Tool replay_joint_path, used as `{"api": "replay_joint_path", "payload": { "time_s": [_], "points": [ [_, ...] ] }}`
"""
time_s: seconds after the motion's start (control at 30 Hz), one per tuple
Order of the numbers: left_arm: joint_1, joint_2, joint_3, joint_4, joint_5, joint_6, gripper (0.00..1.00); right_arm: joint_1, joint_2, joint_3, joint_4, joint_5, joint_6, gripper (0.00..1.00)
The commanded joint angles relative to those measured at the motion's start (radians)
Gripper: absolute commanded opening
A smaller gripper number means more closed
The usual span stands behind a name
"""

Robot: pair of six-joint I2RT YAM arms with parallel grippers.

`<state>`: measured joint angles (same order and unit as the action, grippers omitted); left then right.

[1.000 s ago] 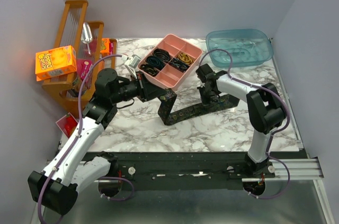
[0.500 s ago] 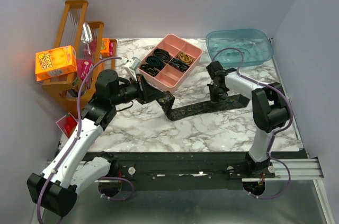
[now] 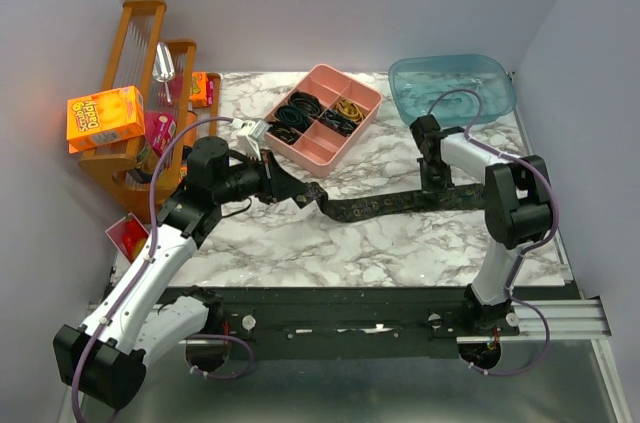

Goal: Roll the ties
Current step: Place the tie at the center of the board.

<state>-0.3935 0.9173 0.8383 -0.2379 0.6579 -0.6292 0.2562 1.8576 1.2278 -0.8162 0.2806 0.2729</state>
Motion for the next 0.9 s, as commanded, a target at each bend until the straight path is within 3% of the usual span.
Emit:
{"api": "replay_joint_path", "payload": {
  "time_s": [0.0, 0.37, 0.7, 0.87],
  "points": [
    [0.012, 0.000, -0.007, -0.038, -0.026, 0.025, 0.08, -0.008, 0.003, -0.004, -0.051, 0.111, 0.019, 0.01],
    [0.056, -0.009, -0.131, -0.063, -0.055, 0.016, 0.08, 0.012, -0.169, 0.036, -0.052, 0.003, -0.057, 0.01],
    [0.107, 0.029, -0.189, -0.052, -0.095, 0.023, 0.08, 0.306, 0.024, 0.163, -0.015, -0.237, -0.046, 0.01],
    [0.125, 0.040, -0.191, -0.055, -0.086, 0.033, 0.08, 0.391, 0.118, 0.240, 0.003, -0.276, -0.031, 0.01]
  ]
}}
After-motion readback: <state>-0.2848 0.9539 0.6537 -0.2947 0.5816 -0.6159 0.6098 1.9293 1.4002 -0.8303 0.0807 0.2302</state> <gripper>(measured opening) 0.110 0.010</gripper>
